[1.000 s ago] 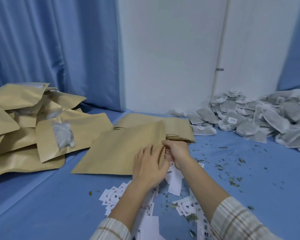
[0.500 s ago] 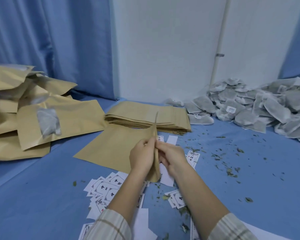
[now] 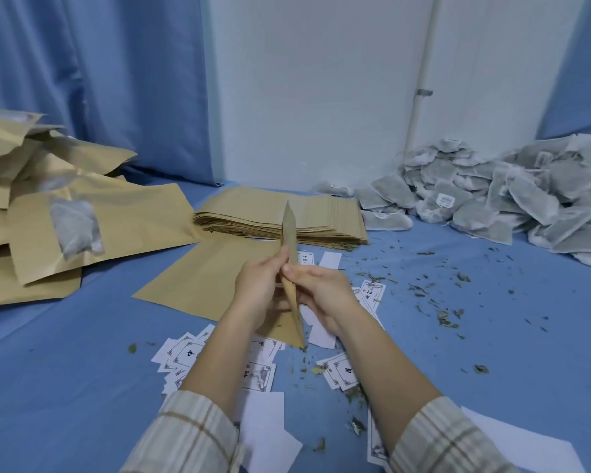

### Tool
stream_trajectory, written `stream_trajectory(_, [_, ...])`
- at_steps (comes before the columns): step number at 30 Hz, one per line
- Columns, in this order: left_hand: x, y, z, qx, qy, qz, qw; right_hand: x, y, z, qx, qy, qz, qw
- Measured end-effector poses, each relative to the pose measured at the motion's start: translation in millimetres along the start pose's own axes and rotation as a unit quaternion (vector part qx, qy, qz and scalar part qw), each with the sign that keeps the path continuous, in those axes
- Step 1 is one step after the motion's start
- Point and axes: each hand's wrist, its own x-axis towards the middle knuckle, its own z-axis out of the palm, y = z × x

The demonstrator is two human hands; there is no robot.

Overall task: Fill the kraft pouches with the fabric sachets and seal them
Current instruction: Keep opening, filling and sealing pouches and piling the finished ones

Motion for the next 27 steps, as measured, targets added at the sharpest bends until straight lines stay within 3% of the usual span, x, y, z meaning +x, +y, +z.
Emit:
stream_trajectory(2, [0, 0, 1, 0.013, 0.025, 0.011, 1.000, 1, 1, 2, -0.009, 0.007, 0.000, 1.000])
stream_trajectory(5, [1, -3, 5, 0.190, 0.097, 0.104, 0.971, -1, 3, 4, -0.020, 0.025, -0.015, 0.999])
stream_trajectory(7, [-1, -3, 6, 0.269, 0.114, 0.140, 0.946, -3, 3, 7, -0.096, 0.069, -0.060, 0.991])
stream_trajectory(9, [-2, -1, 5, 0.315, 0.103, 0.152, 0.931, -5, 0, 10, -0.277, 0.125, -0.130, 0.944])
stream_trajectory(11, [-2, 1, 4, 0.373, 0.095, 0.164, 0.908, -6, -4, 14, -0.442, 0.136, -0.177, 0.869])
stream_trajectory(14, [-3, 3, 4, 0.457, 0.106, 0.186, 0.863, -7, -5, 19, -0.543, 0.106, -0.195, 0.810])
stream_trajectory(19, [-7, 1, 10, 0.437, 0.146, 0.199, 0.865, -8, -1, 22, -0.434, 0.144, -0.187, 0.869])
stream_trajectory(27, [-13, 0, 15, 0.431, 0.152, 0.192, 0.868, -5, 4, 23, -0.403, 0.185, -0.149, 0.884])
